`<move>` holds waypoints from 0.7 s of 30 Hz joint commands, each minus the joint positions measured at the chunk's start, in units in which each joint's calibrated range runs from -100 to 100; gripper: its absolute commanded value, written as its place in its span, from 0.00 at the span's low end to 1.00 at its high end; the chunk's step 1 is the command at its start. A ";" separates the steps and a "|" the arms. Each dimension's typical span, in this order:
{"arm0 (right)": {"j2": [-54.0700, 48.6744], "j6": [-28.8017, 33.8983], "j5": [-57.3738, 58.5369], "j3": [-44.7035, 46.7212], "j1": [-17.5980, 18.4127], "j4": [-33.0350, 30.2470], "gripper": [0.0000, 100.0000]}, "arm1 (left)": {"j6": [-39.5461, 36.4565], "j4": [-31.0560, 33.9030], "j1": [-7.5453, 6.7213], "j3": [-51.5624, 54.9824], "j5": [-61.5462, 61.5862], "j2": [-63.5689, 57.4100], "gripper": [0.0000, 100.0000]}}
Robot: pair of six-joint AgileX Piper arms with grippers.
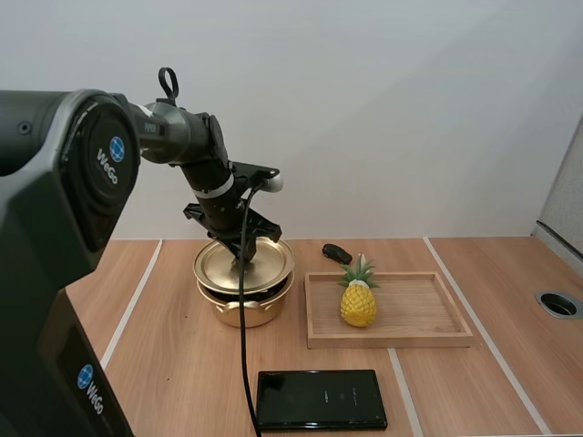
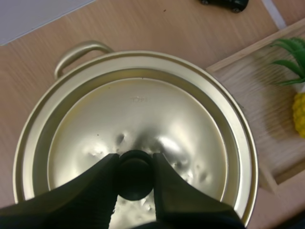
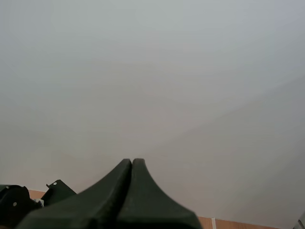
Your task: Open the pot, put the grape inside, and close it
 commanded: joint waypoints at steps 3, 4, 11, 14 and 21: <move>-0.69 0.11 0.31 -0.18 -0.22 -0.35 0.00 | -1.24 2.47 -0.17 -0.70 -1.20 -0.22 0.00; -0.69 0.11 0.31 -0.18 -0.22 -0.35 0.00 | -1.24 2.47 -0.17 -0.70 -1.20 -0.22 0.00; -0.69 0.11 0.31 -0.18 -0.22 -0.35 0.00 | -1.24 2.34 -0.17 -0.70 -1.93 -0.22 0.00; -0.69 0.11 0.31 -0.18 -0.22 -0.35 0.00 | -0.56 2.34 -0.17 -0.25 -3.42 -0.12 0.00; -0.69 0.11 0.48 -0.18 -0.22 -0.42 0.00 | -0.07 2.34 -0.17 -0.11 -2.53 2.29 0.00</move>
